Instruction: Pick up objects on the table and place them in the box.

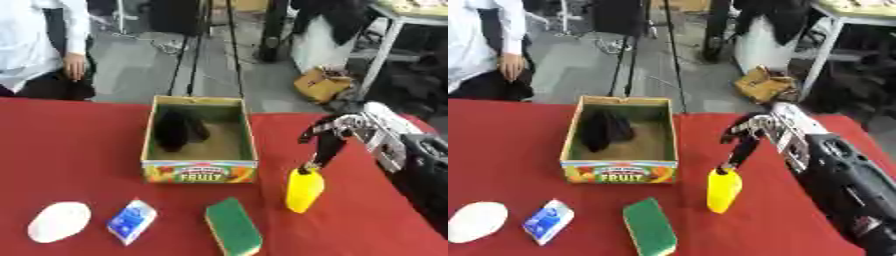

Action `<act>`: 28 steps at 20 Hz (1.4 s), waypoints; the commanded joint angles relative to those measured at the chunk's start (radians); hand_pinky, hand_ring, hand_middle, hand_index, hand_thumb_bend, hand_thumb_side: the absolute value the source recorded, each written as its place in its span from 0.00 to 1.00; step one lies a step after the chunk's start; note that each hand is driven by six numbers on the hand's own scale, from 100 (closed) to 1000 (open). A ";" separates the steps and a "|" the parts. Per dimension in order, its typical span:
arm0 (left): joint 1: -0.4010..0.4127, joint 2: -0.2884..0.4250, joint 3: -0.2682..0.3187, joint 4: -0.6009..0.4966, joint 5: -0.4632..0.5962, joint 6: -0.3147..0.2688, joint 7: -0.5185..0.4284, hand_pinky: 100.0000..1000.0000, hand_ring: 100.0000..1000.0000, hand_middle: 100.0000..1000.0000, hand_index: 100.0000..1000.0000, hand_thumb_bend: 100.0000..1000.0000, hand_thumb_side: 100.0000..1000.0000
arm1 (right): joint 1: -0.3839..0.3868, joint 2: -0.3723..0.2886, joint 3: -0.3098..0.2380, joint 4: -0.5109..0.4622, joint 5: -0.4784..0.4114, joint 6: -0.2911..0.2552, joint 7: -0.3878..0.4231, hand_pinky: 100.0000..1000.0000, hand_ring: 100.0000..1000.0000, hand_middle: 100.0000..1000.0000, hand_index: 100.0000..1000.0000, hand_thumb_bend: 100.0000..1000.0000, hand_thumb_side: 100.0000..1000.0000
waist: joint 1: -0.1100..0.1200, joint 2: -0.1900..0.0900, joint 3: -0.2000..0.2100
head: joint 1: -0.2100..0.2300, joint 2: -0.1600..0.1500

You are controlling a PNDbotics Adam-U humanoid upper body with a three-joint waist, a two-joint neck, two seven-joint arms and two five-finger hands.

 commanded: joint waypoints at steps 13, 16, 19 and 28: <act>-0.010 0.027 0.010 -0.014 0.009 0.001 -0.008 0.94 0.96 0.81 0.88 0.00 1.00 | -0.002 -0.041 0.017 -0.024 -0.033 -0.002 0.001 0.84 0.93 1.00 1.00 0.45 0.38 | -0.001 -0.018 -0.001 | 0.002 -0.007; -0.011 0.027 0.011 -0.014 0.011 0.002 -0.009 0.94 0.95 0.81 0.88 0.00 1.00 | -0.001 -0.040 0.022 -0.019 -0.037 0.000 0.001 0.84 0.94 1.00 1.00 0.45 0.38 | -0.002 -0.019 0.000 | 0.002 -0.010; -0.011 0.027 0.012 -0.014 0.012 0.002 -0.009 0.94 0.95 0.81 0.88 0.00 1.00 | 0.000 -0.040 0.026 -0.016 -0.035 -0.003 0.001 0.85 0.94 1.00 1.00 0.45 0.37 | -0.003 -0.018 0.000 | 0.002 -0.012; -0.011 0.028 0.013 -0.014 0.013 0.002 -0.009 0.94 0.95 0.80 0.88 0.00 1.00 | 0.000 -0.039 0.028 -0.008 -0.033 -0.010 0.001 0.86 0.95 1.00 1.00 0.45 0.39 | -0.004 -0.017 0.001 | 0.002 -0.013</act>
